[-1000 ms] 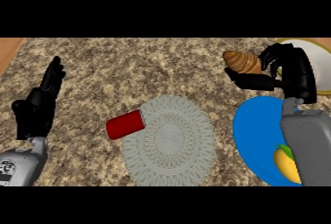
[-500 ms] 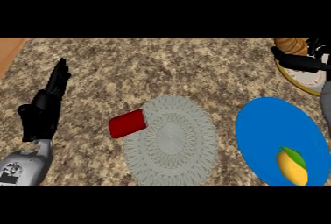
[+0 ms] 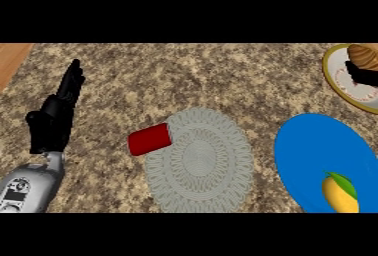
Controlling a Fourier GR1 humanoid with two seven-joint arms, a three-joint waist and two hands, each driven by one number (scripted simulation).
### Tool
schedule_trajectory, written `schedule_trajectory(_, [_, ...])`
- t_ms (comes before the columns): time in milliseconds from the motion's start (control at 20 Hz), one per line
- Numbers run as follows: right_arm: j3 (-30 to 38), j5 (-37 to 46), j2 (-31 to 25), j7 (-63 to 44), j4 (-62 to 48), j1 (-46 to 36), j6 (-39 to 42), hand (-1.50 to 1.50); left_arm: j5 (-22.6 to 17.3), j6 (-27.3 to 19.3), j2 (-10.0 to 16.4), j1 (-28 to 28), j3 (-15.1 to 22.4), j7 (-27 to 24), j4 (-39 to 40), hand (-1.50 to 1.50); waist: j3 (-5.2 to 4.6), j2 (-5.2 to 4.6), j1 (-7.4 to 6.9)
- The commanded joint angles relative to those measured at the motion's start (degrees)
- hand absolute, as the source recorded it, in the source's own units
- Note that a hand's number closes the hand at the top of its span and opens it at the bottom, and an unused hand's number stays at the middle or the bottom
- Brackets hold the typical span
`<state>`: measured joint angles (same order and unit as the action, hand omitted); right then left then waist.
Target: Pick the croissant from the plate and place it in the bowl
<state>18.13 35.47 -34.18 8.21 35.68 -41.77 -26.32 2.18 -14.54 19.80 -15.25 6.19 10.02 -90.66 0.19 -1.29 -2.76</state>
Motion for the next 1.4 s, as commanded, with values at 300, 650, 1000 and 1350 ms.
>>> schedule_trajectory(300, [6.12,-2.29,-4.62,4.64,-18.74,-5.95,0.1,1.5,-0.21,1.15,-0.87,-1.04,0.13,-1.17,0.56,0.0,0.22,-0.98,-2.31])
schedule_trajectory(650, [10.83,-8.2,-4.76,14.42,-21.07,-6.19,8.97,-1.5,0.63,0.45,-2.52,0.2,1.5,-2.4,0.68,0.0,0.46,-1.32,-2.65])
schedule_trajectory(1000, [16.25,-13.42,-7.5,20.55,-22.52,-7.59,13.07,-1.5,0.49,1.05,-1.77,0.56,0.48,-2.4,0.68,0.0,0.28,-0.79,-1.9])
schedule_trajectory(1350, [20.88,-17.92,-13.74,23.46,-25.58,-4.05,22.84,-1.5,0.58,1.08,-1.59,-0.18,-0.62,-1.67,2.13,0.0,0.26,-0.59,-0.25])
